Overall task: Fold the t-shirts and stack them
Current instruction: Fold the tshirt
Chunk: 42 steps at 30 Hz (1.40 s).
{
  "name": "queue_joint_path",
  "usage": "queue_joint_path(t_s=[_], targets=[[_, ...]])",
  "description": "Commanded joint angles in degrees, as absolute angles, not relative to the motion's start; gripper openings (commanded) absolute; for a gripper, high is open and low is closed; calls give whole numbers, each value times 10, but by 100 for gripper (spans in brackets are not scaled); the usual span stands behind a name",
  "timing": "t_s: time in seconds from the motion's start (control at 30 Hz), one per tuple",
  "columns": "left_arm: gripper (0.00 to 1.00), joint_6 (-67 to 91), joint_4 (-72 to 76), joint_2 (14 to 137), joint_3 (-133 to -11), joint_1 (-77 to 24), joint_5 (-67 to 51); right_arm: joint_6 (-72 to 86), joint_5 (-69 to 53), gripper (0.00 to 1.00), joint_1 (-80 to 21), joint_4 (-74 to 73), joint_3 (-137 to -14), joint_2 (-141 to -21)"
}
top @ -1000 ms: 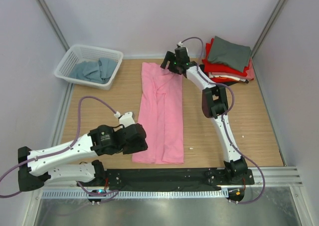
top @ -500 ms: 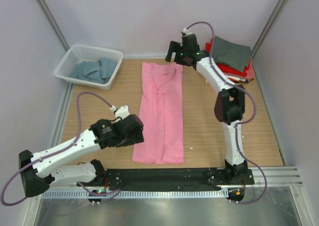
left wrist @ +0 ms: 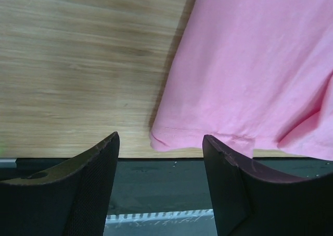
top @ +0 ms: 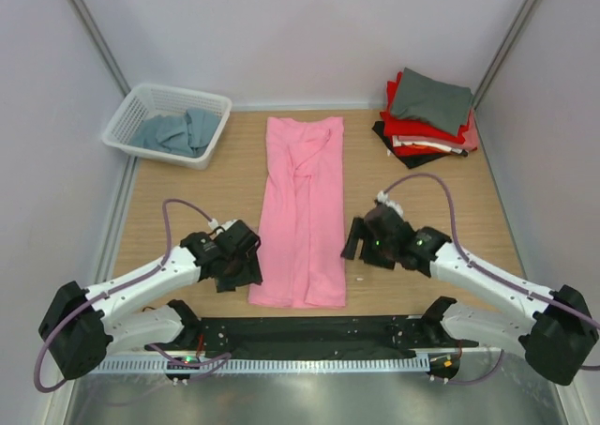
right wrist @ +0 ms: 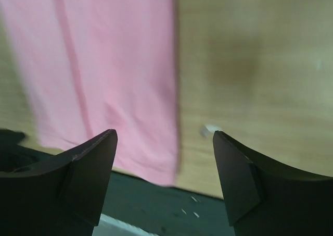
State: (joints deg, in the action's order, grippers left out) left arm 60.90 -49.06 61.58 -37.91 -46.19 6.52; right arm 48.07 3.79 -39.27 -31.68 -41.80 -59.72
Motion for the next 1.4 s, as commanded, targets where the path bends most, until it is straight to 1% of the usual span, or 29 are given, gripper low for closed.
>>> queue_joint_path(t_s=[0.0,0.03,0.13,0.2,0.27,0.3,0.4,0.73,0.87,0.97,1.0,1.07,1.1,1.13,1.17,1.2,1.23,1.27,1.3,1.33,1.37], targets=[[66,619,-460,599,-348,-459,30,633,68,79,-466,-347,-330,-516],[66,625,-452,588,-340,-458,26,669,73,75,-502,-351,-303,-486],[65,637,-447,569,-316,-458,32,707,77,67,-535,-336,-267,-472],[65,645,-437,561,-297,-459,30,718,69,66,-555,-303,-253,-487],[65,652,-417,551,-284,-458,20,723,61,61,-564,-279,-241,-507],[64,655,-413,550,-274,-458,20,723,59,60,-572,-261,-241,-531],[63,657,-412,544,-265,-458,25,727,64,57,-593,-250,-248,-573],[60,669,-391,543,-242,-458,16,753,62,37,-625,-197,-216,-615],[58,670,-389,539,-236,-458,11,753,64,33,-628,-191,-213,-622],[53,673,-387,528,-227,-458,8,751,65,28,-628,-191,-212,-622],[49,675,-384,525,-223,-458,6,752,66,27,-628,-192,-212,-621],[46,679,-371,515,-212,-459,3,753,68,21,-628,-192,-208,-621],[42,681,-368,512,-210,-459,4,753,68,19,-629,-192,-207,-618],[39,683,-363,511,-208,-459,4,752,69,14,-628,-192,-205,-616],[35,683,-358,505,-205,-460,4,752,72,12,-628,-195,-204,-613],[27,683,-353,503,-204,-459,3,752,74,11,-628,-202,-203,-607],[23,682,-348,500,-203,-459,3,752,76,9,-628,-207,-204,-602],[16,681,-345,496,-204,-461,4,753,83,8,-628,-220,-204,-598],[13,681,-345,493,-206,-461,4,752,85,7,-628,-227,-205,-592],[10,680,-346,490,-207,-463,6,751,89,4,-628,-233,-205,-580],[5,680,-346,488,-210,-468,7,751,92,2,-628,-240,-205,-573]])
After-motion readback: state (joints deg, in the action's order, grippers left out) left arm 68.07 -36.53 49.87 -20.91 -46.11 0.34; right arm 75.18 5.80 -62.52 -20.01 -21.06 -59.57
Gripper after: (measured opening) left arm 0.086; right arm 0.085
